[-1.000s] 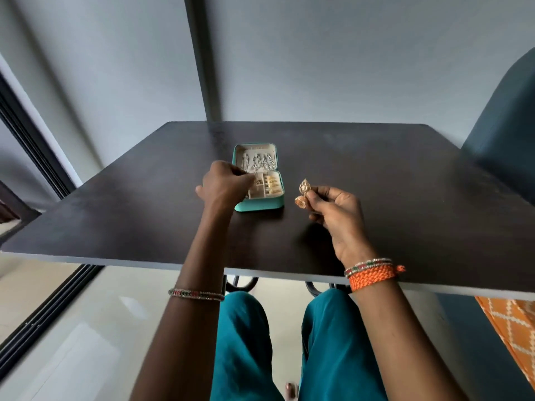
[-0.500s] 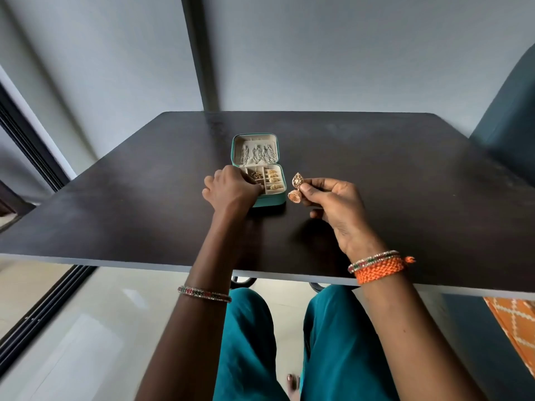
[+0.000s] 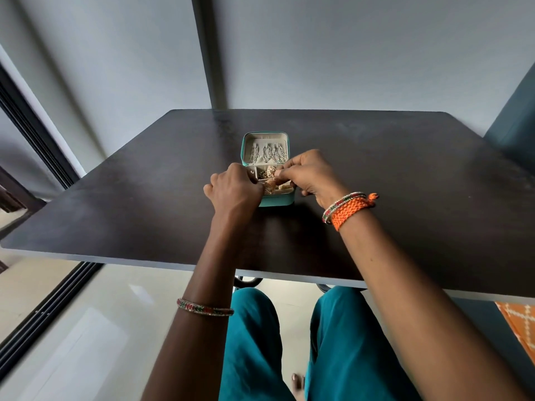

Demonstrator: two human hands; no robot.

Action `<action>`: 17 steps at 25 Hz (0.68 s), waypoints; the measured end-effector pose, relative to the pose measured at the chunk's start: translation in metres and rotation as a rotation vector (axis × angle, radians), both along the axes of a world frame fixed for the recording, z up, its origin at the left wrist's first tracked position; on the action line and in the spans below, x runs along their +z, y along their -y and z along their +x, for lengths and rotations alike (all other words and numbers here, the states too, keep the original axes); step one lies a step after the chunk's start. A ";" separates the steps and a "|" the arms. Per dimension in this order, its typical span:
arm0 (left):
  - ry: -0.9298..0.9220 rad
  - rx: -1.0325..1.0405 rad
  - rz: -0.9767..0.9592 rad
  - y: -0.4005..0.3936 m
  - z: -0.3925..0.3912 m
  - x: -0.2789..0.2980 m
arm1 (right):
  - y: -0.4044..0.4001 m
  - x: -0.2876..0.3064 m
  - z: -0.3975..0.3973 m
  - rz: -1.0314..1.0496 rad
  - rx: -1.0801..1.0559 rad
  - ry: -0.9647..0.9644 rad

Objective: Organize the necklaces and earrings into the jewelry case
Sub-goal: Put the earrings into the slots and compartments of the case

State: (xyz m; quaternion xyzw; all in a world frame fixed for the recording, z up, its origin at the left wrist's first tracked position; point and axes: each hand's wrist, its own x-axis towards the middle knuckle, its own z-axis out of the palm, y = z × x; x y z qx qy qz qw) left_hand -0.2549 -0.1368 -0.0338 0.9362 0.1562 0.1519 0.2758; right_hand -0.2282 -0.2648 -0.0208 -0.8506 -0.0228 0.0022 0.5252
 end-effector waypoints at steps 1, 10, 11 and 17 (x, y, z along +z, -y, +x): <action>0.013 0.000 -0.003 -0.001 -0.001 0.000 | -0.002 -0.001 0.003 -0.059 0.005 0.004; 0.145 -0.061 -0.122 -0.012 -0.004 -0.005 | -0.023 -0.008 0.022 -0.427 -0.031 0.066; 0.119 -0.081 -0.092 -0.010 -0.005 -0.008 | -0.024 -0.008 0.020 -0.434 -0.043 0.095; 0.221 -0.022 -0.329 -0.013 -0.003 -0.012 | -0.020 -0.001 0.010 -0.425 0.044 0.166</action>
